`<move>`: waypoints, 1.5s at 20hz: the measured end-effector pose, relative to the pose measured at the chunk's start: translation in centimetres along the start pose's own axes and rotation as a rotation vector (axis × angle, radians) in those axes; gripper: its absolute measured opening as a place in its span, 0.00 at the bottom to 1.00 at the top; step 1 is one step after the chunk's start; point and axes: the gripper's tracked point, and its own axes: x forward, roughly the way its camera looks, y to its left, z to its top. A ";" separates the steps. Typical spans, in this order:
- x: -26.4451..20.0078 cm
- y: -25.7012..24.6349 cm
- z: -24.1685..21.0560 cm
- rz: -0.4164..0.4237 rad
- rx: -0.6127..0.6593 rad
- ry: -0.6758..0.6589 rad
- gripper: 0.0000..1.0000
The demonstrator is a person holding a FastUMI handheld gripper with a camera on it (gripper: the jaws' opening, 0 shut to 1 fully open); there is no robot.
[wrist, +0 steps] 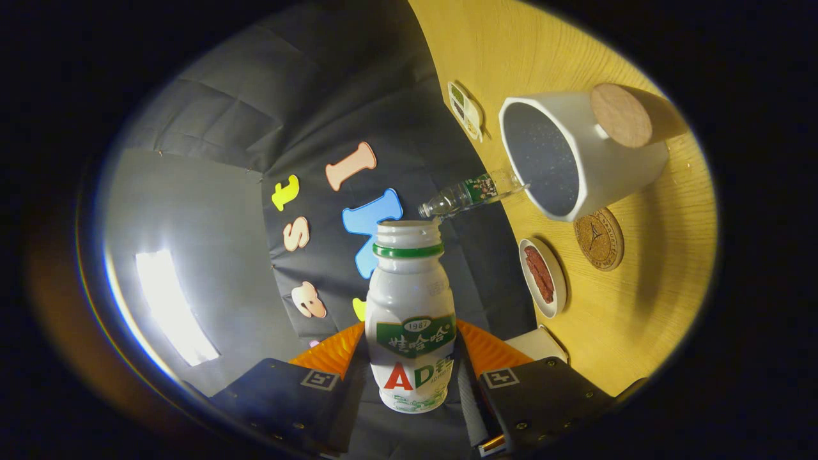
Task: Take the bottle from table, then pour the juice into the cup, finally place the bottle on the coaster
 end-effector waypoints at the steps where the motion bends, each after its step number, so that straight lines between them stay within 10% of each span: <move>1: 0.0 0.0 0.1 0.000 0.005 -0.003 0.66; 30: 0.7 1.3 0.4 0.029 0.182 -0.059 0.66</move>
